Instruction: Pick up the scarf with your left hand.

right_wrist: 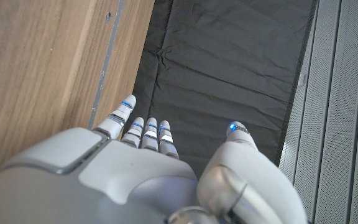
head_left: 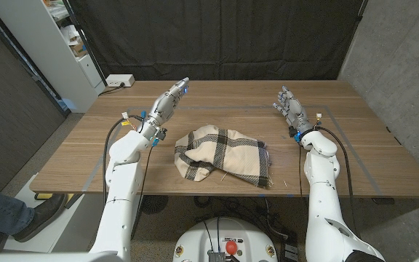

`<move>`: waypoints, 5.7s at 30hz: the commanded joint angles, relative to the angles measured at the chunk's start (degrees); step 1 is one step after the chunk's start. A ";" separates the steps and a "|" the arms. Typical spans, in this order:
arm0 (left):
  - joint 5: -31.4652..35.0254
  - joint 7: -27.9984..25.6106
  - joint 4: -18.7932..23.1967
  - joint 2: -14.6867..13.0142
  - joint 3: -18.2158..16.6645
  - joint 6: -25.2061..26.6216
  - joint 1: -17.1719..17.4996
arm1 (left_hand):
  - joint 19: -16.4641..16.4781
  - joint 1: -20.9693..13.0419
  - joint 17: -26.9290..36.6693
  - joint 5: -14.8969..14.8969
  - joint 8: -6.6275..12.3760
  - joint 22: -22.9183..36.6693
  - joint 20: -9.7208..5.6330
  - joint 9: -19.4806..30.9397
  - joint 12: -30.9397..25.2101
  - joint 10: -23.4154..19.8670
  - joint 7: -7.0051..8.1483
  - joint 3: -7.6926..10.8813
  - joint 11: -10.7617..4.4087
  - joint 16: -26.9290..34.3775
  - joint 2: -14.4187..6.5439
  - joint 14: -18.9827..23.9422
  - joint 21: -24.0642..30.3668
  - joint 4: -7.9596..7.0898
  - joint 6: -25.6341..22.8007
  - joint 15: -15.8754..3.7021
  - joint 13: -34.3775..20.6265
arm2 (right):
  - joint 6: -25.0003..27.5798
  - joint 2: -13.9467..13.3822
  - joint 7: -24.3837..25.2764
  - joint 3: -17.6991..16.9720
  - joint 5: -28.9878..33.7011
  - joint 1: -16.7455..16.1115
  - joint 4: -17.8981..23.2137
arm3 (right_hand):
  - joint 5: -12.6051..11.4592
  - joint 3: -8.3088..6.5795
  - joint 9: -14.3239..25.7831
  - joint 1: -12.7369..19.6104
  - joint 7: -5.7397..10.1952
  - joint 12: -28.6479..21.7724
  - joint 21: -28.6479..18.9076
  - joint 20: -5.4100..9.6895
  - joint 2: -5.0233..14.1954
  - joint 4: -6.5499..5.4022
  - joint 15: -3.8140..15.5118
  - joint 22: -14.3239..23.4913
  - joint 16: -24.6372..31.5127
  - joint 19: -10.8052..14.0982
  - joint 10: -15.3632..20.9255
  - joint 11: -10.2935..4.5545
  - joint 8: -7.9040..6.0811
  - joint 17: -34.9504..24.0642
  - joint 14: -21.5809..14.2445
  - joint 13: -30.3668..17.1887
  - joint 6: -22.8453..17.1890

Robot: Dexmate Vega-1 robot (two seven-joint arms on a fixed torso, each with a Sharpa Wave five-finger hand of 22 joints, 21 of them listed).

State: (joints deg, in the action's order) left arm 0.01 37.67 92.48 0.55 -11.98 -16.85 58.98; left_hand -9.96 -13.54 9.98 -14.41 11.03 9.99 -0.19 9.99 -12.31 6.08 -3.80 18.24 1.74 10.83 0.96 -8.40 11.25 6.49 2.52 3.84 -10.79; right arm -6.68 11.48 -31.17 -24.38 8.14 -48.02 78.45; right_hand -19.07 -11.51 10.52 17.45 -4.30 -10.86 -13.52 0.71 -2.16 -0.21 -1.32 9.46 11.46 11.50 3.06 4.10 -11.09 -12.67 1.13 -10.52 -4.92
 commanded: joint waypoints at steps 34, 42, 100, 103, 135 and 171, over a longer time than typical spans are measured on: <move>-1.39 4.60 -2.48 -2.46 0.99 -9.96 -0.42 | -0.79 -1.33 0.34 0.57 0.29 0.23 0.51 0.21 -0.20 -0.80 -0.63 0.25 0.01 0.14 -0.45 0.35 0.11 0.56 -1.69 -0.23 -0.17 | -2.61 0.40 3.00 0.52 0.80 -1.64 1.34 | -0.02 0.26 0.31 0.04 0.49 -0.42 1.08 0.00 0.62 0.43 0.00 0.22 0.42 0.90 0.46 0.04 -0.41 0.14 -0.42 -0.26 -0.97; 0.29 4.06 -0.76 -2.79 1.45 -11.39 0.56 | -0.78 -1.41 0.34 0.64 0.26 0.23 0.55 0.20 -0.19 -0.85 -0.54 0.26 -0.04 0.15 -0.50 0.44 0.10 0.61 -1.74 -0.29 -0.17 | -2.68 0.17 3.31 0.38 0.45 -1.60 1.28 | -0.04 0.29 0.31 0.05 0.45 -0.46 1.17 0.03 0.65 0.48 0.02 0.22 0.45 1.03 0.59 -0.08 -0.38 0.17 -0.53 -0.26 -0.95; 16.08 -3.67 13.08 -5.29 2.39 -17.24 9.22 | -0.93 -4.99 0.31 1.27 0.32 0.17 1.36 0.27 -0.53 -2.43 -0.03 1.63 -0.92 0.15 -1.81 1.21 -0.06 2.19 -2.19 -0.41 -0.35 | -5.89 0.22 4.32 2.53 0.82 -1.23 -0.49 | -0.32 0.47 0.32 0.20 1.04 -0.68 1.76 0.25 0.92 0.90 0.61 0.24 0.78 2.26 1.99 -0.45 -0.54 0.37 -1.91 -0.29 -2.17; 17.28 -4.28 13.56 -5.42 2.52 -17.61 9.59 | -0.90 -5.59 0.31 1.30 0.48 0.16 1.37 0.28 -0.57 -2.59 0.07 1.86 -0.94 0.20 -1.96 1.45 -0.06 2.41 -2.57 -0.32 -0.38 | -5.89 0.22 4.26 2.55 0.78 -1.26 -0.37 | -0.33 0.49 0.32 0.18 1.03 -0.64 1.80 0.19 0.93 0.90 0.62 0.24 0.82 2.25 1.95 -0.61 -0.53 0.37 -2.03 -0.29 -2.17; 33.17 -14.55 18.52 -5.40 3.42 -21.43 12.82 | -0.48 -8.85 0.32 1.62 0.39 0.16 1.87 0.32 -0.62 -3.17 0.88 2.88 -1.57 0.27 -2.21 2.37 0.03 3.23 -2.54 -0.36 -0.52 | -6.66 0.14 3.93 2.12 0.23 -0.78 -1.91 | -0.51 0.59 0.33 0.32 1.55 -0.77 1.89 0.86 1.08 1.20 1.46 0.23 0.96 3.38 2.87 -1.02 -0.72 0.49 -2.98 -0.27 -3.23; 45.83 -20.63 23.22 -8.56 6.20 -18.39 14.46 | 4.82 -13.97 0.26 1.95 2.07 0.37 3.86 0.46 -2.38 -10.32 2.91 3.48 -3.36 1.06 -0.54 8.71 1.37 2.86 -11.38 -2.48 -0.55 | -8.54 0.38 4.38 2.09 0.04 1.48 -5.48 | -0.67 0.74 0.34 0.32 1.79 -0.58 2.25 0.58 1.22 1.41 1.43 0.24 0.78 3.48 3.06 -1.11 -0.58 0.56 -3.09 -0.26 -3.52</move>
State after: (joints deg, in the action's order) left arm 43.73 17.77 114.46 -6.66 -6.67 -37.08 73.16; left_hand -5.70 -26.53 9.98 -12.47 13.02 10.28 2.81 10.28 -14.52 -3.56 -0.91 21.43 -1.54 11.69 0.50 -0.05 12.26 9.65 -8.51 1.34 -11.07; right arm -14.88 11.91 -26.72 -22.13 8.22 -47.24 74.14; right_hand -19.50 -10.61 10.52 17.53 -2.67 -11.31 -11.41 1.32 -1.64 0.96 0.32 9.46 12.13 14.58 5.83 2.77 -11.53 -11.99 -1.55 -10.52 -7.98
